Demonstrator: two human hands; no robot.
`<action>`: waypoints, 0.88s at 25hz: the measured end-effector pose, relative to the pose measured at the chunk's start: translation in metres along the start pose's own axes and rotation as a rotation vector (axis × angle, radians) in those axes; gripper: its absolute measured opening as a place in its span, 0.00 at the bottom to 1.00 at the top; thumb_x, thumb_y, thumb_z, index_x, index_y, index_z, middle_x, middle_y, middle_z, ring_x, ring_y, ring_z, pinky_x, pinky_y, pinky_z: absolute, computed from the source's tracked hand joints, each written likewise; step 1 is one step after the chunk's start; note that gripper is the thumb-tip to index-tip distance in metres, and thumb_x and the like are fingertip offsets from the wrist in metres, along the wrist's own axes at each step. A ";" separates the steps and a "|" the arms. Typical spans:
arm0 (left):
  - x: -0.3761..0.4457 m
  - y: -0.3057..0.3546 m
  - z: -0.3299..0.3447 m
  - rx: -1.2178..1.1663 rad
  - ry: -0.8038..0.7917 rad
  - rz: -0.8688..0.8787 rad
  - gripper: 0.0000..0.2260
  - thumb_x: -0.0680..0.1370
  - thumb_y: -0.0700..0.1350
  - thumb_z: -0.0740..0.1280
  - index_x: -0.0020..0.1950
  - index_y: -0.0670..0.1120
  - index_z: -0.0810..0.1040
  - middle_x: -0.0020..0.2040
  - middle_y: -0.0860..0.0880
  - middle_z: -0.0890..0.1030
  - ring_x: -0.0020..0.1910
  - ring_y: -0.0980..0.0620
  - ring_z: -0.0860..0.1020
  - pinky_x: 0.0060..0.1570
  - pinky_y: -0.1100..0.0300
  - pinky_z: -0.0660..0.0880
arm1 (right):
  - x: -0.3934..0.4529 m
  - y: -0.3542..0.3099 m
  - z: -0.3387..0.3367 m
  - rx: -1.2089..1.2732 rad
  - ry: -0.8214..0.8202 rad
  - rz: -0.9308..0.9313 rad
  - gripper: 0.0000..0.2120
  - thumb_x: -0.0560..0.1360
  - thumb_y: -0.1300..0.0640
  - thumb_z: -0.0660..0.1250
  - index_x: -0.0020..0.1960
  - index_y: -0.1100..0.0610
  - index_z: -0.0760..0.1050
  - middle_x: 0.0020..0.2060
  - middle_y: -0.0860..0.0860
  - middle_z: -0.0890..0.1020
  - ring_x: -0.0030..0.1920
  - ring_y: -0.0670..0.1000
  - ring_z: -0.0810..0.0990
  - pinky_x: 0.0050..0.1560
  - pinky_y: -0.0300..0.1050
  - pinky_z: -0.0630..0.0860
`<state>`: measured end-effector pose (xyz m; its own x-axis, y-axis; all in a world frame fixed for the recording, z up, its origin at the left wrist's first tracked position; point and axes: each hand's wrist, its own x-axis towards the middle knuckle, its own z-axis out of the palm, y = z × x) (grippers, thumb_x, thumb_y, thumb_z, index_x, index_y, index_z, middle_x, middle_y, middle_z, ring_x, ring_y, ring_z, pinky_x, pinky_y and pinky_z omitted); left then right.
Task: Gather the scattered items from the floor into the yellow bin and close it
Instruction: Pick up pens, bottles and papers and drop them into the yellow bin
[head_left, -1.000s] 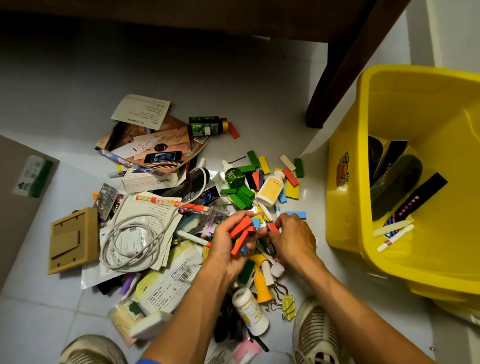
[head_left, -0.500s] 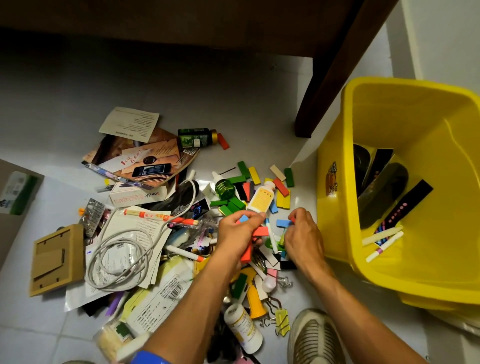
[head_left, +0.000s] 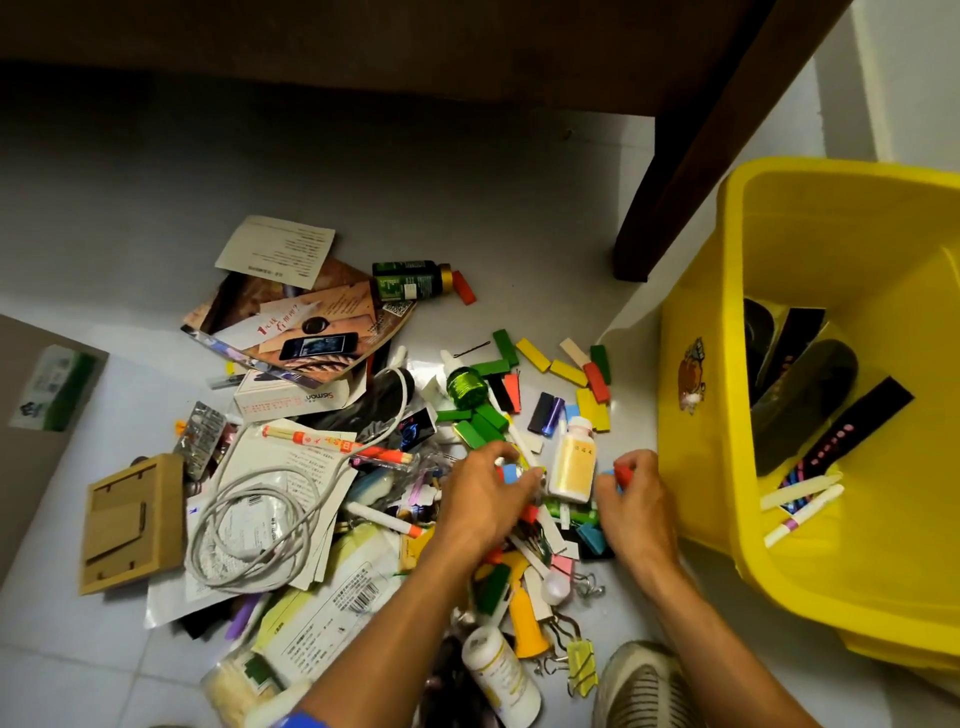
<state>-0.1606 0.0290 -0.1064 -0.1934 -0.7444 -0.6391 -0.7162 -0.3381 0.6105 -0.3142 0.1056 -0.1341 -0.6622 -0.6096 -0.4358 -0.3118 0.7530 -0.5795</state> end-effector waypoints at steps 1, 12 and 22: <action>0.001 -0.004 -0.007 -0.050 0.118 -0.051 0.12 0.74 0.59 0.70 0.52 0.56 0.75 0.41 0.55 0.82 0.36 0.60 0.79 0.35 0.61 0.77 | 0.000 -0.004 0.001 0.086 0.009 0.039 0.08 0.80 0.57 0.63 0.58 0.54 0.67 0.48 0.51 0.77 0.42 0.50 0.78 0.33 0.42 0.75; 0.039 0.008 -0.011 -0.069 0.265 -0.264 0.27 0.71 0.56 0.75 0.62 0.46 0.69 0.49 0.48 0.80 0.46 0.46 0.79 0.45 0.55 0.77 | 0.024 -0.086 0.014 0.142 -0.038 -0.195 0.06 0.80 0.62 0.60 0.52 0.51 0.71 0.46 0.51 0.78 0.40 0.49 0.78 0.36 0.41 0.73; 0.030 -0.007 -0.019 -0.344 0.091 -0.170 0.20 0.69 0.55 0.72 0.55 0.50 0.71 0.41 0.49 0.84 0.39 0.49 0.83 0.39 0.53 0.81 | 0.056 -0.068 0.021 -0.219 0.081 0.082 0.22 0.74 0.48 0.71 0.59 0.60 0.69 0.55 0.57 0.75 0.50 0.57 0.78 0.40 0.46 0.71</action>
<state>-0.1487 -0.0022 -0.1208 -0.0205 -0.7041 -0.7099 -0.4634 -0.6224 0.6307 -0.3162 0.0149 -0.1335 -0.7411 -0.5291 -0.4133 -0.3895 0.8402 -0.3772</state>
